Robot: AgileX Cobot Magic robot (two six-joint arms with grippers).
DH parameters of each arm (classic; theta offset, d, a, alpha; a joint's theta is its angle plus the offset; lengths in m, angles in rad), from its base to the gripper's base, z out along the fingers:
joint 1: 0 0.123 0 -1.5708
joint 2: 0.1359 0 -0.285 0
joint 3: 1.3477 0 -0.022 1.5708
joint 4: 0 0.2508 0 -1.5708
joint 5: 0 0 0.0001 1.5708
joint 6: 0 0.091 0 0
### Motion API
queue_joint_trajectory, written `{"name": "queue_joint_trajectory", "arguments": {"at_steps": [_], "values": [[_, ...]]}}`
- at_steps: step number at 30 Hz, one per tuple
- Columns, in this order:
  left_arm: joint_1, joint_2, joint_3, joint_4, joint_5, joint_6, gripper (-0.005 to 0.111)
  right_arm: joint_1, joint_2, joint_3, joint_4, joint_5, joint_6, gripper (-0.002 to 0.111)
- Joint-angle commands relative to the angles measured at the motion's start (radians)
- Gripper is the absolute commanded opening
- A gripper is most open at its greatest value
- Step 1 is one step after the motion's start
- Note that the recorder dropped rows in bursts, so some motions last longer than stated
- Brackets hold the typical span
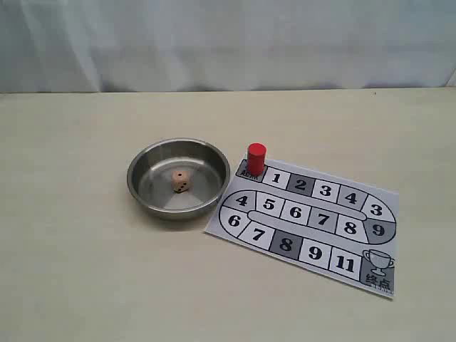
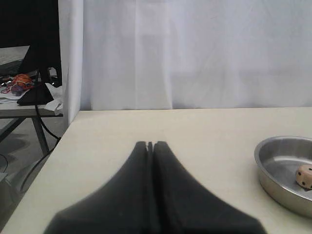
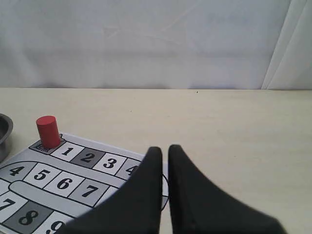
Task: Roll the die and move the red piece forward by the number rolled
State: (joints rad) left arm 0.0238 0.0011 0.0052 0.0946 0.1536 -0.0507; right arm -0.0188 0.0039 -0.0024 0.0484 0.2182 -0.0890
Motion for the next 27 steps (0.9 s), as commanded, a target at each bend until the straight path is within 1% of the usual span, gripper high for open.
{"name": "queue_joint_trajectory", "arguments": {"at_steps": [1, 4, 6, 12, 14, 17, 20, 23, 27], "values": [[0.0, -0.001, -0.005, -0.001, -0.012, -0.002, 0.0, -0.004, -0.004, 0.002, -0.004, -0.004, 0.001, 0.004], [0.0, -0.001, -0.005, -0.001, -0.012, -0.002, 0.0, -0.004, -0.004, 0.002, -0.004, -0.021, 0.001, 0.004], [0.0, -0.001, -0.005, -0.001, -0.012, -0.002, 0.0, -0.004, -0.004, 0.002, -0.004, -0.078, 0.001, 0.004], [0.0, -0.001, -0.005, -0.001, -0.012, -0.002, 0.0, -0.004, -0.004, 0.002, 0.092, -0.267, 0.001, 0.004], [0.0, -0.001, -0.005, -0.001, -0.01, -0.002, 0.0, -0.004, -0.004, 0.002, 0.135, -0.274, 0.001, 0.004], [0.0, -0.001, -0.005, -0.001, -0.01, -0.002, 0.0, -0.004, -0.004, -0.035, 0.197, -0.202, 0.001, 0.004], [0.0, -0.001, -0.005, -0.001, -0.01, -0.002, 0.0, -0.004, -0.004, -0.12, 0.202, -0.101, 0.001, 0.004], [0.0, -0.001, -0.005, -0.001, -0.01, -0.002, 0.0, -0.004, -0.004, -0.236, 0.202, 0.022, 0.001, 0.004], [0.0, -0.001, -0.005, -0.001, -0.01, -0.002, 0.0, -0.004, 0.064, -0.4, 0.202, 0.194, 0.001, 0.004]]}}
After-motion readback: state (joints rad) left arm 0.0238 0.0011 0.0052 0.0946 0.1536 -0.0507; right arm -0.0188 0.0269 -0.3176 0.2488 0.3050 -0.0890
